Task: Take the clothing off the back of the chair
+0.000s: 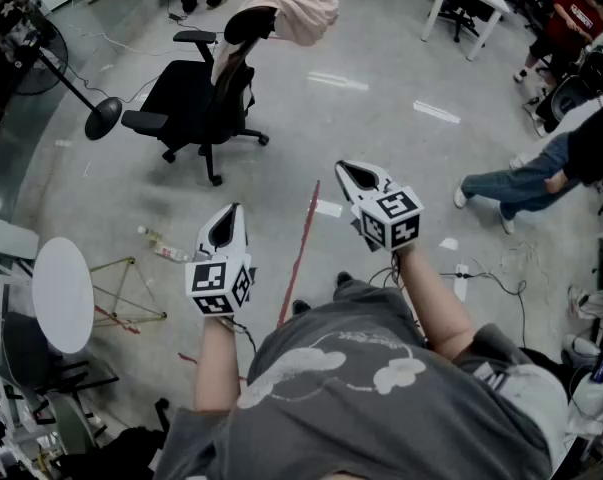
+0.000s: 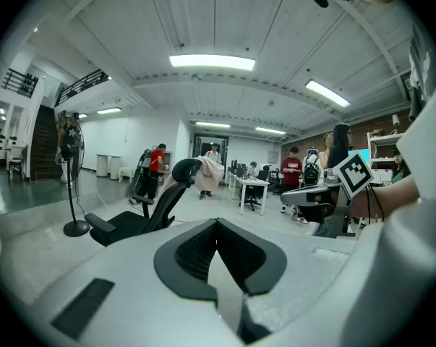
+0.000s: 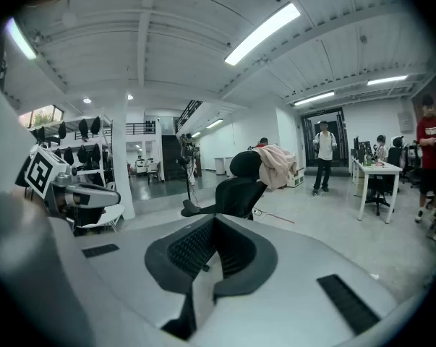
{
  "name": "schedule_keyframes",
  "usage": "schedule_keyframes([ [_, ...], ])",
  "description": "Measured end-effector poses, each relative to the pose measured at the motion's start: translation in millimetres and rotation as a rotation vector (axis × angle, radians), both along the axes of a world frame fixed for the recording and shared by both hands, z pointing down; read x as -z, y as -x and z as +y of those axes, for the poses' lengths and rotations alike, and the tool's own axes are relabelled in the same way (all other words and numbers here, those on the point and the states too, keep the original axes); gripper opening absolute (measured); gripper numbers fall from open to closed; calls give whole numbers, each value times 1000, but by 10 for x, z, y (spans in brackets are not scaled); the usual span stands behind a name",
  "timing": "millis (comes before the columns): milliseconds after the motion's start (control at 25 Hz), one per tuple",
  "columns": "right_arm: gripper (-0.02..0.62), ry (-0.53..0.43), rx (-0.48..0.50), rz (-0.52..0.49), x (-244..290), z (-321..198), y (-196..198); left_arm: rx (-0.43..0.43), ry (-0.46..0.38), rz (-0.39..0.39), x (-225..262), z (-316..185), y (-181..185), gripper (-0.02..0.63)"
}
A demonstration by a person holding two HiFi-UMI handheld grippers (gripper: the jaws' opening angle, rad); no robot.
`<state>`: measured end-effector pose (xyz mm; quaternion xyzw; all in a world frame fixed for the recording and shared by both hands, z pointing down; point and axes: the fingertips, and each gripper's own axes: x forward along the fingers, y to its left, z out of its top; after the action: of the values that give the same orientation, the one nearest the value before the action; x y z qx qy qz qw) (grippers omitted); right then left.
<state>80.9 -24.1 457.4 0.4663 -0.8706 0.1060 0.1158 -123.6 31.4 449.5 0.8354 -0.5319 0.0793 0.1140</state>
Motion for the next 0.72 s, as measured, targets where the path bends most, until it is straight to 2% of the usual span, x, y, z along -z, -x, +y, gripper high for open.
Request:
schedule_keyframes([
  [440,-8,2,-10,-5,-6,-25,122,-13,2,2,-13,-20,85,0],
  [720,-8,7,-50,-54,-98,33,159,-39,27,16,-188,-37,146,0],
])
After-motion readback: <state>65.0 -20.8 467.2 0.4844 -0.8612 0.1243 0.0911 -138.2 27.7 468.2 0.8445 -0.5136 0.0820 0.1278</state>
